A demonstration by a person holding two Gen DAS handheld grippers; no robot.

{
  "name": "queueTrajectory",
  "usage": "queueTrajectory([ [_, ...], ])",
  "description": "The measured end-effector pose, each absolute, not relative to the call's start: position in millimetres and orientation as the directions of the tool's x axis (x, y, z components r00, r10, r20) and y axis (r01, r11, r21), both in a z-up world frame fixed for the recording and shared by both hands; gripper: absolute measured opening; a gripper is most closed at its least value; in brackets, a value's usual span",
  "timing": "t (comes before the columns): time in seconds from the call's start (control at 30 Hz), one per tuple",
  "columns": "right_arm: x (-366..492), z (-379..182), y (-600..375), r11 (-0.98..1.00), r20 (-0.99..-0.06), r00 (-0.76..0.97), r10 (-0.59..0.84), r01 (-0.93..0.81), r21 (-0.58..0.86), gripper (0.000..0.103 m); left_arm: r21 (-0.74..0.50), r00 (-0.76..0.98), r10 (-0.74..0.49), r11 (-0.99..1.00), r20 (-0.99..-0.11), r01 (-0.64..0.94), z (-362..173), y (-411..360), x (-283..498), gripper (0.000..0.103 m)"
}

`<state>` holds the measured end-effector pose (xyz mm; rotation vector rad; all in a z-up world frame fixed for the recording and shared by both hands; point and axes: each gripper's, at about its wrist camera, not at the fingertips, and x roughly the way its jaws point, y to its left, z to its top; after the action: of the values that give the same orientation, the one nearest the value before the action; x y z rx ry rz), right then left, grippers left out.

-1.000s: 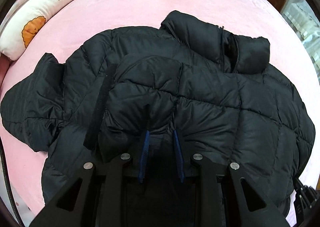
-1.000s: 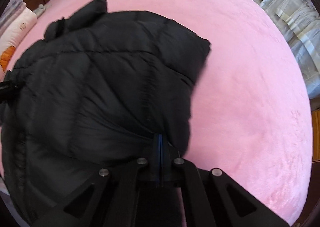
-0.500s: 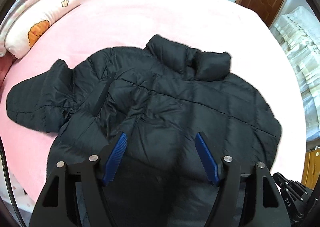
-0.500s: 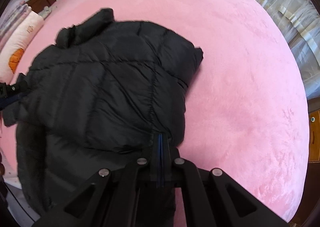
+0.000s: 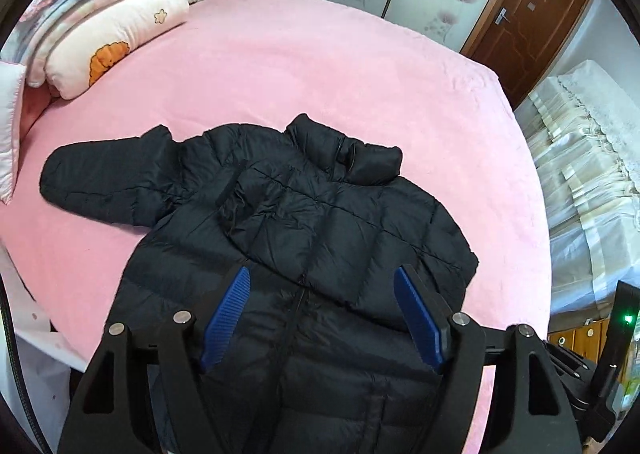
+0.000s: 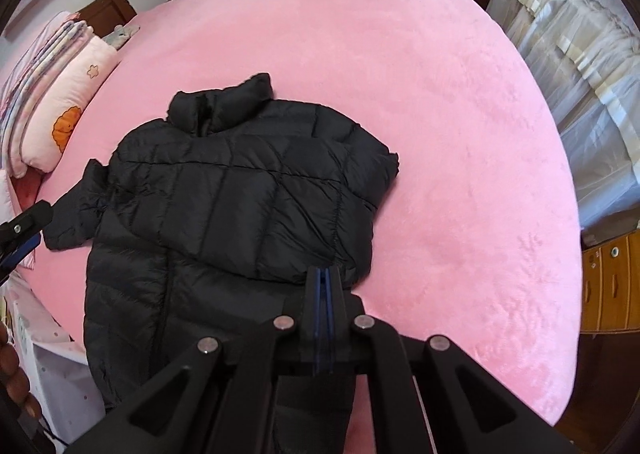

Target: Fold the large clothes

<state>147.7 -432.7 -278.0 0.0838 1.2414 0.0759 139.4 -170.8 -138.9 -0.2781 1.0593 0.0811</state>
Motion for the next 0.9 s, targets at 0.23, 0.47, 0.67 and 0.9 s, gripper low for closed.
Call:
queueTrajectory([
  [0.23, 133.8, -255.0, -403.8, 0.987, -0.916, 0.369, 0.16, -0.072, 0.144, 0.003, -0.157, 0.479, -0.062, 0.975, -0.876, -0.16, -116.2, -152.6, 119.3, 0.074],
  [0.47, 122.5, -236.8, -357.8, 0.984, -0.889, 0.421, 0.179, -0.081, 0.159, 0.003, -0.151, 0.461, -0.096, 0.985, -0.882, -0.085, -119.4, -103.3, 113.8, 0.074],
  [0.67, 121.7, -228.4, -299.4, 0.991, -0.895, 0.429, 0.121, 0.007, 0.137, 0.003, -0.201, 0.431, -0.171, 0.979, -0.886, -0.024, -119.8, -30.2, 127.1, 0.074],
  [0.9, 136.3, -229.5, -207.9, 0.99, -0.922, 0.375, 0.095, 0.064, 0.129, 0.003, -0.233, 0.443, -0.238, 0.97, -0.864, 0.068, -123.3, 53.4, 145.5, 0.076],
])
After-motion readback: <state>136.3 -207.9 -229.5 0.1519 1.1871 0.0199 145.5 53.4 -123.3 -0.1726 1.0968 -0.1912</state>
